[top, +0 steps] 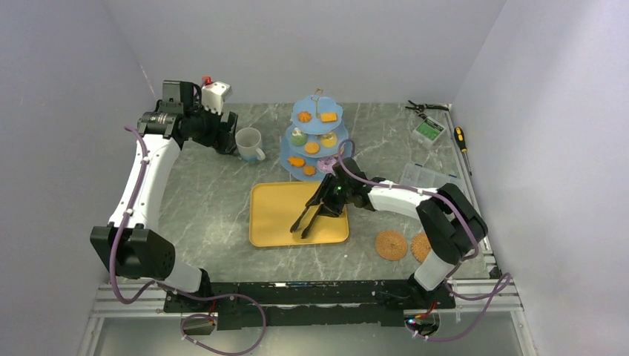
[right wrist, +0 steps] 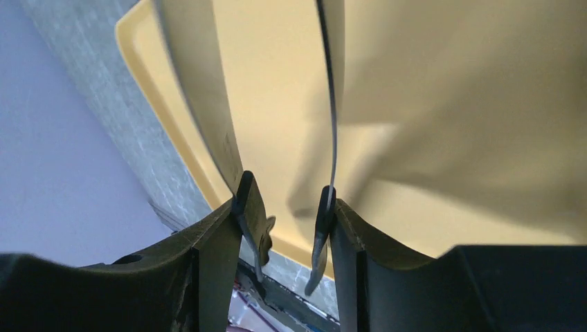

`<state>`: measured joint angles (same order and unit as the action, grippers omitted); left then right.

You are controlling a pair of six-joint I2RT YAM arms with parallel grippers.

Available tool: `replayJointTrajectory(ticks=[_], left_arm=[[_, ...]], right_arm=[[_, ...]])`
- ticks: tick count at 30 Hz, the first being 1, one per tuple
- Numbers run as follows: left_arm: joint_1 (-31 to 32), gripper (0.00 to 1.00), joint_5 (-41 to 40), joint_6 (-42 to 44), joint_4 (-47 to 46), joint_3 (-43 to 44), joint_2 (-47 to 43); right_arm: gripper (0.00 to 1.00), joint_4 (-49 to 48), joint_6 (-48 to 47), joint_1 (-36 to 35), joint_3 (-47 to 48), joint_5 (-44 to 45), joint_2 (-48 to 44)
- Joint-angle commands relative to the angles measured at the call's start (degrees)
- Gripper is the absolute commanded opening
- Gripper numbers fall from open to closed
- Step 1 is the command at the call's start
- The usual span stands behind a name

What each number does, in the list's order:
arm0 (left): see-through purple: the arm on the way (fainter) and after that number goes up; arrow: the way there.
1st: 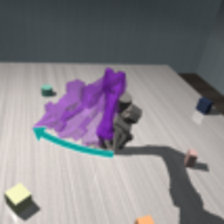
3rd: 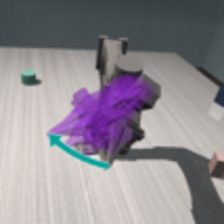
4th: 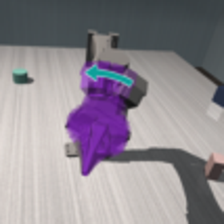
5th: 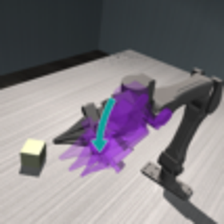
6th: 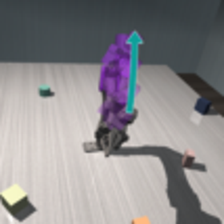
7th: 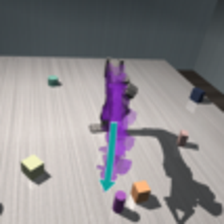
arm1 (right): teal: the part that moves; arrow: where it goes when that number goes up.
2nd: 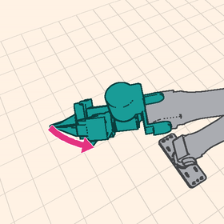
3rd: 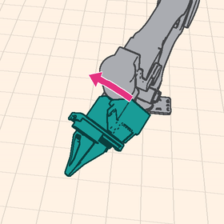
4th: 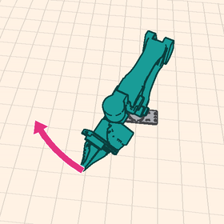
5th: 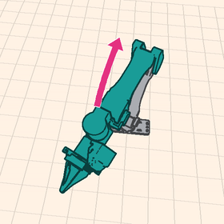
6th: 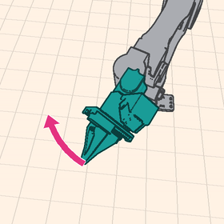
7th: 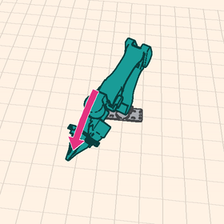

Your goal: Serve the afternoon tea

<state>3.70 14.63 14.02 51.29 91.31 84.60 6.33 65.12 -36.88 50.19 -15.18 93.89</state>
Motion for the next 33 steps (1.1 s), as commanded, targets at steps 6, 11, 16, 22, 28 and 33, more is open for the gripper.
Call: replayJointTrajectory(ticks=[6, 11, 16, 22, 28, 33], left_arm=[[-0.22, 0.93, 3.57, 1.17, -0.09, 0.12, -2.81], [-0.28, 0.93, 4.85, 1.43, -0.3, -0.68, -2.74], [-0.28, 0.93, 5.16, 2.02, 0.12, -0.81, -2.82], [-0.28, 0.93, 5.07, 2.92, 0.27, -1.6, -2.6], [-0.22, 0.93, 7.21, 4.26, 1.28, -3.27, -2.63], [-0.18, 0.93, 10.79, 7.37, 0.93, -10.49, -3.88]], right_arm=[[0.53, -9.17, 11.15, 0.11, -4.32, -0.6, 2.55], [0.66, -11.59, 13.72, -0.95, -3.38, -1.52, 5.1], [1.0, -10.81, 14.42, -2.23, -0.72, -1.33, 7.11], [1.0, -8.51, 12.53, -4.17, 0.18, 1.9, 3.87], [1.0, -2.58, 5.48, -4.51, 0.67, 8.76, -5.75], [1.0, 2.2, -4.32, -4.69, 0.01, 17.06, -13.99]])
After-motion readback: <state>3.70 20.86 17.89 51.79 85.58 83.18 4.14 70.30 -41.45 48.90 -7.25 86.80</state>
